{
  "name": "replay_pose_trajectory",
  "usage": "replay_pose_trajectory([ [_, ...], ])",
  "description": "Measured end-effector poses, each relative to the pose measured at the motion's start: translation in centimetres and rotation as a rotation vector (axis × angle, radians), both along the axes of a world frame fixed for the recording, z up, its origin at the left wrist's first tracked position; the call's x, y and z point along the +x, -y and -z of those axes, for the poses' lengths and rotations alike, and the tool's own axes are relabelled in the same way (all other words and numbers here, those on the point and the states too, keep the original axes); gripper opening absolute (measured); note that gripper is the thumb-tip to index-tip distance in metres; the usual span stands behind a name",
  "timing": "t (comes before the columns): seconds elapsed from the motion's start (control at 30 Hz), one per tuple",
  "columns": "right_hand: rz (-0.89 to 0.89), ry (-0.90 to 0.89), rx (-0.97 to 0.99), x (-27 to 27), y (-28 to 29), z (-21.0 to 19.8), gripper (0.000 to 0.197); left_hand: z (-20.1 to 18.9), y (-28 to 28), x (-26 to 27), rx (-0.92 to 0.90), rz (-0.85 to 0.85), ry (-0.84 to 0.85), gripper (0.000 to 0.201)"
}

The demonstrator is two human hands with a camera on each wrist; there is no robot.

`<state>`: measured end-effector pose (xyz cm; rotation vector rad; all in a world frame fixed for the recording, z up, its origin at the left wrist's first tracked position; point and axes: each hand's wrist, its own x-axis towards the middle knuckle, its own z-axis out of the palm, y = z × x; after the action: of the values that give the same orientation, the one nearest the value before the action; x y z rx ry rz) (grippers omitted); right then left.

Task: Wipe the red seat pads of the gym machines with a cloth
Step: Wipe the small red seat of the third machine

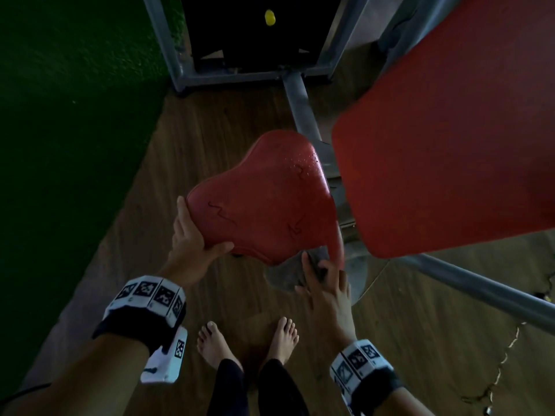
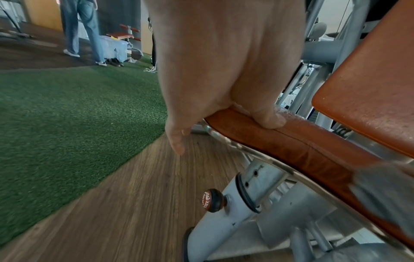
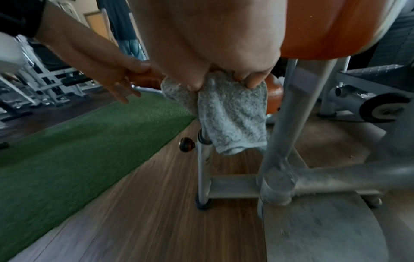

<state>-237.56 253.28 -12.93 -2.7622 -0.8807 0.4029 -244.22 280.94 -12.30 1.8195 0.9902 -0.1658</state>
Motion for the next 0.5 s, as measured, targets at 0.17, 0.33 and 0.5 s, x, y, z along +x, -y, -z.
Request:
replay_pose_trajectory([
  [0.17,-0.036,0.010,0.031,2.2,-2.5,-0.1,0.061,0.1,0.1,0.2,0.032,-0.012,0.009,0.135],
  [0.33,-0.029,0.006,0.113,1.0,-2.8,-0.2,0.058,0.0,0.0,0.3,0.023,-0.009,-0.016,0.134],
  [0.5,0.004,-0.007,0.164,3.3,-5.5,0.0,0.060,0.1,-0.1,0.3,0.030,-0.017,-0.008,0.136],
])
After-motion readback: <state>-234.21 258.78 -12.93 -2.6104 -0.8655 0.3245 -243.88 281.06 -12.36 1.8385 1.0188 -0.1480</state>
